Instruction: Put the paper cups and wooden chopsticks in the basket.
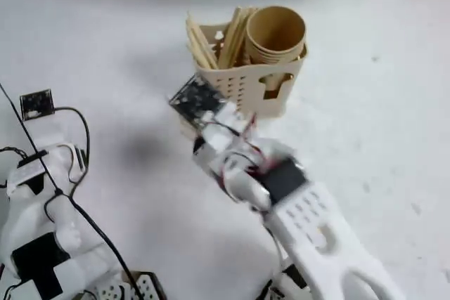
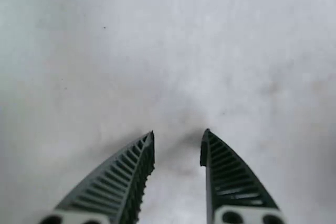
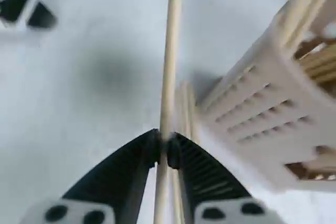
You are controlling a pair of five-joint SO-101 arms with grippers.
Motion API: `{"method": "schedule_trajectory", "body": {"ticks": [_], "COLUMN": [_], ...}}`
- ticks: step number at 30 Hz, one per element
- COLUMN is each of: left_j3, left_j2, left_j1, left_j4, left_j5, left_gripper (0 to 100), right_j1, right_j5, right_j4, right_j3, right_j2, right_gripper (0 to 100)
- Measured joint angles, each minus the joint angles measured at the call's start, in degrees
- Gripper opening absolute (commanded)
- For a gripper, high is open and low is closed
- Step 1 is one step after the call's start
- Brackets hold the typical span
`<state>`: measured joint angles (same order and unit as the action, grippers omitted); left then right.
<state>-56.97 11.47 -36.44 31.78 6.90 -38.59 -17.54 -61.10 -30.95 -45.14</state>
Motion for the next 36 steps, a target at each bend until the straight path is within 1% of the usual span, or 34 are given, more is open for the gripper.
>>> {"method": "schedule_trajectory", "body": {"ticks": [3, 6, 9, 13, 15, 18, 24, 30, 36], "left_j3": [0.0, 0.0, 0.0, 0.0, 0.0, 0.0, 0.0, 0.0, 0.0], "left_j2": [0.0, 0.0, 0.0, 0.0, 0.0, 0.0, 0.0, 0.0, 0.0], "left_j1": [0.0, 0.0, 0.0, 0.0, 0.0, 0.0, 0.0, 0.0, 0.0], "left_j4": [0.0, 0.0, 0.0, 0.0, 0.0, 0.0, 0.0, 0.0, 0.0], "left_j5": [0.0, 0.0, 0.0, 0.0, 0.0, 0.0, 0.0, 0.0, 0.0], "left_gripper": [16, 16, 16, 16, 16, 16, 16, 16, 16], "right_j1": [2.46, 5.27, 6.33, 6.42, 6.42, 6.51, 7.12, 9.93, 10.46], "right_j5": [0.0, 0.0, 0.0, 4.31, 6.59, 7.82, 8.09, 8.26, 8.62], "right_j4": [-1.14, -1.05, 0.62, 5.63, 7.65, 8.79, 8.88, 8.97, 9.14], "right_j3": [11.43, 25.14, 38.86, 55.3, 61.89, 69.45, 75.16, 75.78, 75.78], "right_j2": [-0.62, 4.31, 13.27, 26.64, 32.7, 39.74, 45.1, 45.54, 45.63], "right_gripper": [1.5, 1.5, 1.6, 1.8, 1.8, 1.8, 1.8, 1.8, 1.9]}}
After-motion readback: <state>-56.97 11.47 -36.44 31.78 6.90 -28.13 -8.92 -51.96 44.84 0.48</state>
